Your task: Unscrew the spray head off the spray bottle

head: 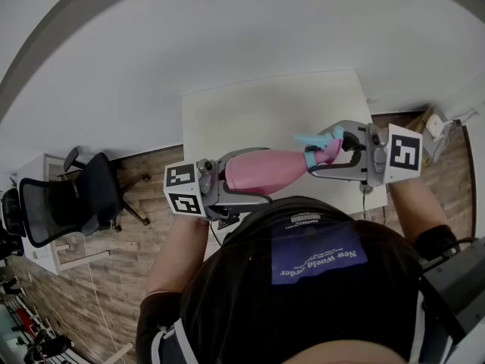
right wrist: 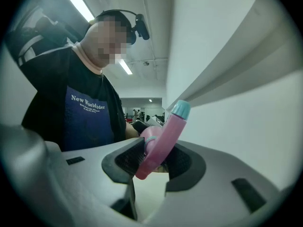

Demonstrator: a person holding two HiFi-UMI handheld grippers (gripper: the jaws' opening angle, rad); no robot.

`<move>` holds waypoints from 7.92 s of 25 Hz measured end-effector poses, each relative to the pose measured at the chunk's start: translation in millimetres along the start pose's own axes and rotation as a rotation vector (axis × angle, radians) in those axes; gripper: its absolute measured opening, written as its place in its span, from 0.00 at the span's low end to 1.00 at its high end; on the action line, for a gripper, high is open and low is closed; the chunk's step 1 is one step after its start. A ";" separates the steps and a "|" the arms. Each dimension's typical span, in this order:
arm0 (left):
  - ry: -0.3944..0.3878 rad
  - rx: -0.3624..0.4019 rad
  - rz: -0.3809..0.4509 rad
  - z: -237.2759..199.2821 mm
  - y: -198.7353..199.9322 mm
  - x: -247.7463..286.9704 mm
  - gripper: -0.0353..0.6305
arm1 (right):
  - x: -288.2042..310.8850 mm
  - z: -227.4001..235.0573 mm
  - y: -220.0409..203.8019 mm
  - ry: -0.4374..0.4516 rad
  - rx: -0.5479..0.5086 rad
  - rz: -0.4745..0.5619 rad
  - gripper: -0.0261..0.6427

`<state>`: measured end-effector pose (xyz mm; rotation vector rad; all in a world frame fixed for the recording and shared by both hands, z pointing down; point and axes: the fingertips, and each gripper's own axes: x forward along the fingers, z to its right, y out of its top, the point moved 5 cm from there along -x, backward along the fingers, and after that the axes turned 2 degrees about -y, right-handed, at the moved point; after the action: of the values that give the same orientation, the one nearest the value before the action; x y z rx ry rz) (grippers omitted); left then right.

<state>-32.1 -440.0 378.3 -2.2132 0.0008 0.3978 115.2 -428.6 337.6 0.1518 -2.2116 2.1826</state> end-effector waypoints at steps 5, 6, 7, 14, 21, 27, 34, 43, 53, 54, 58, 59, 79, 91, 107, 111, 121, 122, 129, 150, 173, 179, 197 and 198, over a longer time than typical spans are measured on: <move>-0.042 -0.127 0.057 -2.0 -0.7 -2.9 0.80 | 2.4 -5.1 2.6 -0.012 -0.106 -0.022 0.22; -0.051 -0.147 0.073 -2.2 -1.1 -2.5 0.80 | 1.8 -6.0 3.1 -0.011 -0.116 -0.023 0.22; -0.059 -0.161 0.085 -2.4 -1.7 -1.8 0.80 | 1.0 -6.6 3.9 -0.010 -0.124 -0.024 0.22; -0.079 -0.096 0.117 0.4 5.6 -2.2 0.80 | 1.3 -0.5 14.7 -0.036 -0.108 0.008 0.22; -0.013 0.112 0.069 3.2 9.8 -4.0 0.80 | -4.9 10.2 8.5 -0.052 0.022 0.026 0.32; 0.083 0.294 0.056 -3.5 19.8 -16.6 0.80 | -10.3 30.9 -4.0 -0.072 0.217 0.083 0.41; 0.180 0.571 -0.071 1.0 16.2 -16.5 0.80 | -25.0 34.9 -26.7 -0.031 0.529 0.201 0.46; 0.257 0.858 -0.234 1.7 15.6 -23.5 0.80 | -41.6 50.1 -53.7 0.048 0.957 0.410 0.51; 0.205 1.068 -0.356 12.9 23.1 -14.8 0.80 | -22.8 61.4 -40.9 0.199 1.294 0.456 0.52; 0.197 1.094 -0.365 13.9 23.5 -13.2 0.80 | -18.2 61.0 -39.9 0.223 1.309 0.429 0.52; 0.177 1.176 -0.444 15.1 8.4 -1.8 0.80 | -3.5 47.9 -47.4 0.304 1.349 0.277 0.52; 0.175 1.197 -0.468 15.3 3.8 0.0 0.80 | 1.0 44.1 -51.2 0.315 1.355 0.237 0.52; 0.150 0.838 -0.359 13.8 -1.9 7.7 0.80 | 0.4 25.4 -39.6 0.109 0.755 0.030 0.23; 0.054 0.225 -0.105 -0.9 -1.6 -7.2 0.80 | 12.1 2.5 -16.7 0.037 0.009 -0.179 0.23; 0.064 0.290 -0.048 -1.8 -8.3 -8.4 0.80 | 4.6 4.4 -4.4 -0.103 -0.091 -0.137 0.35; 0.131 0.440 -0.079 1.2 -6.9 -10.3 0.80 | -15.3 10.2 2.9 -0.142 0.055 -0.057 0.37; 0.261 0.906 -0.337 4.0 5.7 -15.3 0.80 | -44.0 52.0 -56.1 -0.072 1.224 0.287 0.47; 0.252 0.954 -0.366 5.7 3.8 -10.9 0.80 | -40.4 46.6 -59.4 -0.023 1.266 0.290 0.47; 0.206 1.089 -0.375 20.9 -5.2 4.3 0.80 | -5.9 28.7 -56.6 0.180 1.339 0.265 0.47; 0.168 0.590 -0.179 11.4 4.7 3.0 0.80 | -4.4 27.3 -26.7 0.027 0.668 0.069 0.22; 0.009 -0.127 0.007 -11.7 -3.7 -11.4 0.80 | 12.0 -12.2 -5.7 -0.089 -0.555 -0.412 0.22; -0.007 -0.102 0.050 -13.6 -4.8 -4.8 0.80 | 4.4 -12.5 -3.3 -0.131 -0.650 -0.429 0.22; -0.042 0.210 0.108 -4.2 1.3 -18.0 0.80 | -9.0 -10.4 13.2 -0.228 -0.595 -0.317 0.32; -0.038 0.228 0.115 -4.0 1.9 -19.3 0.80 | -12.7 -10.6 11.1 -0.231 -0.589 -0.324 0.32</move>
<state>-49.6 -446.9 384.7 -1.9858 0.1462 0.4787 126.3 -417.3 325.6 0.7073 -2.6125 1.3467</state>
